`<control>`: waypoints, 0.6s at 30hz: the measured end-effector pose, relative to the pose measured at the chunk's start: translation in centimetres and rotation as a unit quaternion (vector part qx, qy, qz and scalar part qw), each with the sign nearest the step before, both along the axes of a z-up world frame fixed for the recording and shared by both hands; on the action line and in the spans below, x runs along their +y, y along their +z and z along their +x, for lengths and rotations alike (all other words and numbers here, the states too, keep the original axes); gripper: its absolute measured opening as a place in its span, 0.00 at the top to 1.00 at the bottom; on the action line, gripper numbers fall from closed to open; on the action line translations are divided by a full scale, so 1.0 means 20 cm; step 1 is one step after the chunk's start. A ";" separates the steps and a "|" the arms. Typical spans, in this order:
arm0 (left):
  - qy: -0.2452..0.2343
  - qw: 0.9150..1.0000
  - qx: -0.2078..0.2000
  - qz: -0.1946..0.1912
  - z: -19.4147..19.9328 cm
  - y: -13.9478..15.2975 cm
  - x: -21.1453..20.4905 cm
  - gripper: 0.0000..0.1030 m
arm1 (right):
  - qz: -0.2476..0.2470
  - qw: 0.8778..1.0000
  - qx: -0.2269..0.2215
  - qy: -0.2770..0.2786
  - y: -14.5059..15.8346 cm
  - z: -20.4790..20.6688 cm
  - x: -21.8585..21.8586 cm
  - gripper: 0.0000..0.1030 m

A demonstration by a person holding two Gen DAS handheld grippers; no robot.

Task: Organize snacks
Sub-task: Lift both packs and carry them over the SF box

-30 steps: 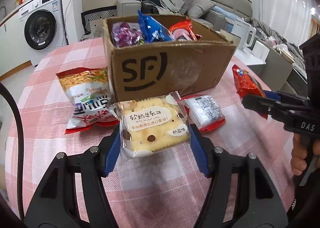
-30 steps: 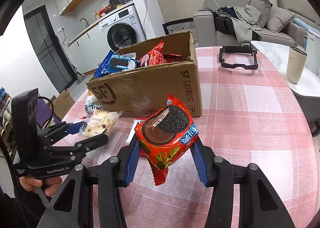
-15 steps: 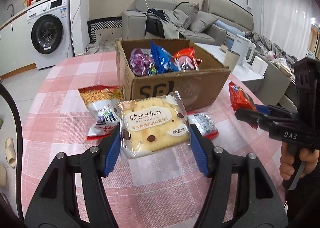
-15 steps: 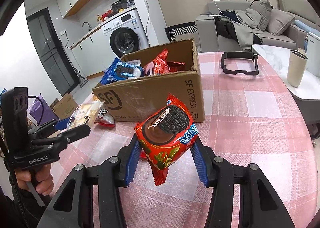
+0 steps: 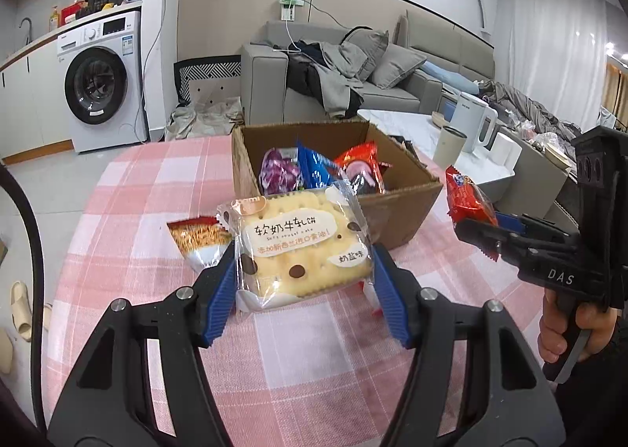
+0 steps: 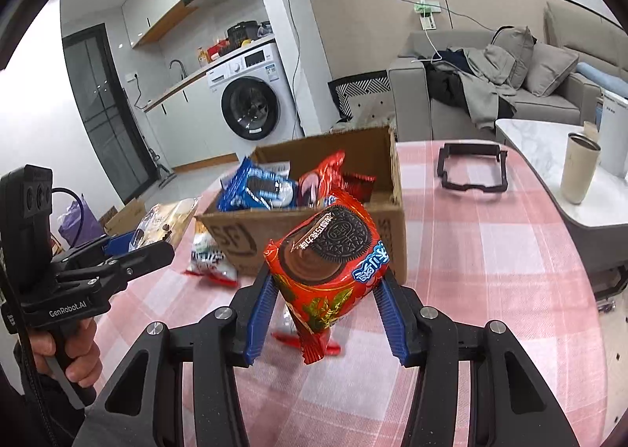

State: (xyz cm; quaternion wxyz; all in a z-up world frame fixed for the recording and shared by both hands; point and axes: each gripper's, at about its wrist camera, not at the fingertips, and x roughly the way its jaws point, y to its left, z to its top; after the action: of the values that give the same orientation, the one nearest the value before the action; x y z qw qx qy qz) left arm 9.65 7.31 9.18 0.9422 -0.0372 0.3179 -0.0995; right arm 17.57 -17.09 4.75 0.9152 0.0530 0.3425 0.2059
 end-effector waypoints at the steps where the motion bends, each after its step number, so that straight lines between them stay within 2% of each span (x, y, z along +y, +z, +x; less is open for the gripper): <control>1: 0.000 1.000 -0.002 0.001 0.01 0.02 0.00 0.41 | -0.001 1.000 -0.001 -0.001 0.01 0.01 0.00 0.51; 18: 0.015 0.999 -0.032 0.028 0.25 0.19 -0.05 0.40 | -0.005 1.000 -0.016 0.008 0.15 0.13 0.05 0.51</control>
State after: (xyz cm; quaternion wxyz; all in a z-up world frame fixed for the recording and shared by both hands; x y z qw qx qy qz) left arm 14.66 6.32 13.06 0.9540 -0.0128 0.2892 -0.0777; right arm 20.20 -16.03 7.70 0.9193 0.0423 0.3288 0.2122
